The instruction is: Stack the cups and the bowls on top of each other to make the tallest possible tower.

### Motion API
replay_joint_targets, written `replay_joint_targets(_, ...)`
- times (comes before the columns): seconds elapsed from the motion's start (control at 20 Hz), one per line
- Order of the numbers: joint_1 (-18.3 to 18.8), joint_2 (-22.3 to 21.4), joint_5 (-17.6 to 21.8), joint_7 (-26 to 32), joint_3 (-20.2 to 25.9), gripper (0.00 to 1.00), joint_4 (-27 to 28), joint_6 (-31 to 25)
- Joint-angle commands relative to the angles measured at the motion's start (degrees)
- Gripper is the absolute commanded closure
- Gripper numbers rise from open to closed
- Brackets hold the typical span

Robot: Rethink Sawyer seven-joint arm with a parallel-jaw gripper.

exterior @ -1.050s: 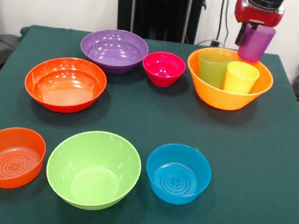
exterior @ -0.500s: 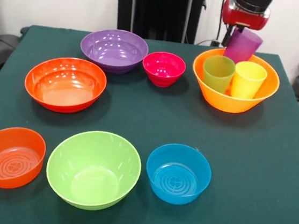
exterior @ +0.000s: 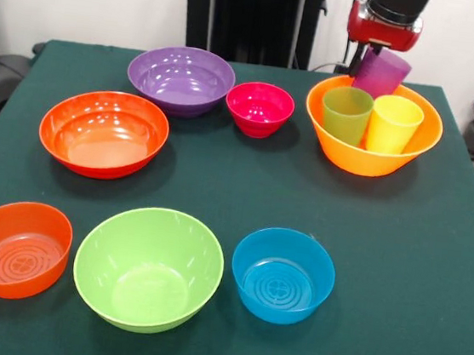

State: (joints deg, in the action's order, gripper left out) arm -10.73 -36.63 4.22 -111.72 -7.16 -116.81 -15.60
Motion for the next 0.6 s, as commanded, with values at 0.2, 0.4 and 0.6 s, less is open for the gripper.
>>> replay_joint_targets(0.2, 1.5, 3.5, 0.6, -4.9, 5.3, 1.00, 4.2, 2.1)
replay_joint_targets(0.4, 2.1, 4.0, -0.2, -5.2, 6.7, 1.00, 5.0, 2.6)
replay_joint_targets(0.6, 2.7, 4.3, -0.9, -5.6, 7.7, 1.00, 6.2, 2.8)
